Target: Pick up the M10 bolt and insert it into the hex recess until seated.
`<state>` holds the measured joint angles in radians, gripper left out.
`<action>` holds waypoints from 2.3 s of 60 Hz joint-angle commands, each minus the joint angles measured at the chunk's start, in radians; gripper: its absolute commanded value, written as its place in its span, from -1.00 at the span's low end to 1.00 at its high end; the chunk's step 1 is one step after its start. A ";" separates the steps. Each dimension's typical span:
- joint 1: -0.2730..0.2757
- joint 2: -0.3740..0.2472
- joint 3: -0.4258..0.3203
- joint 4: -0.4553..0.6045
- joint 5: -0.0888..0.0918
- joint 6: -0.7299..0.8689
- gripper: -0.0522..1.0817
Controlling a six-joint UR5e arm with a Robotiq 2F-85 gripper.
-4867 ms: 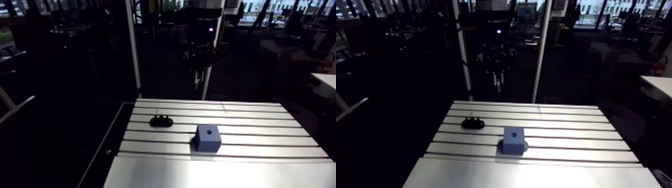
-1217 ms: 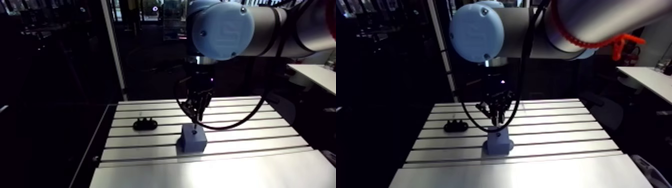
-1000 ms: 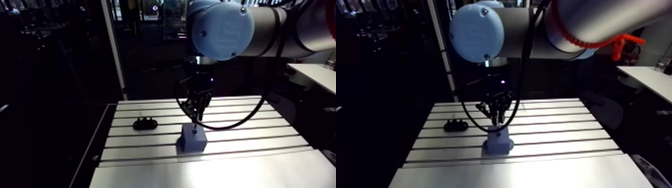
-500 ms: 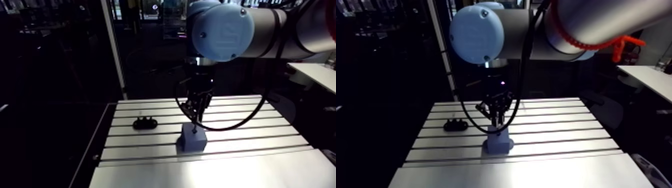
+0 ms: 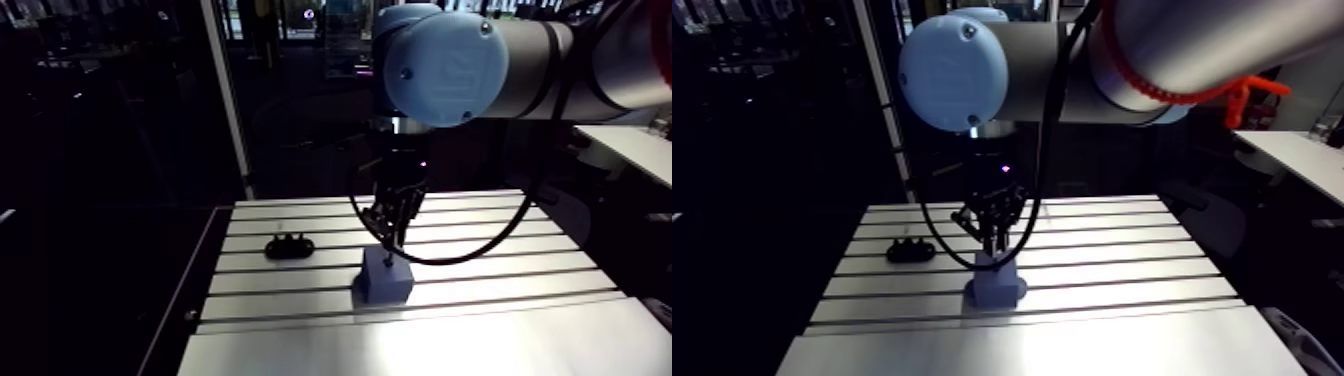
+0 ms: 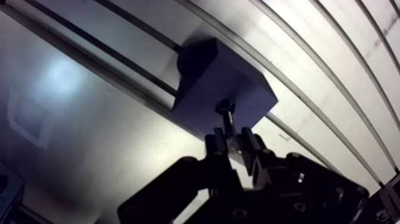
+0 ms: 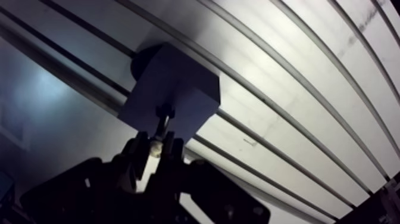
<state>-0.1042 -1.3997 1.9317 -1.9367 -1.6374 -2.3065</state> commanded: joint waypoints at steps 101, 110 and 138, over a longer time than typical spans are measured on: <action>0.003 0.031 -0.012 0.000 0.004 0.002 0.59; 0.004 0.032 -0.012 -0.002 0.005 0.002 0.59; 0.004 0.032 -0.012 -0.002 0.005 0.002 0.59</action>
<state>-0.0998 -1.3675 1.9193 -1.9382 -1.6329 -2.3049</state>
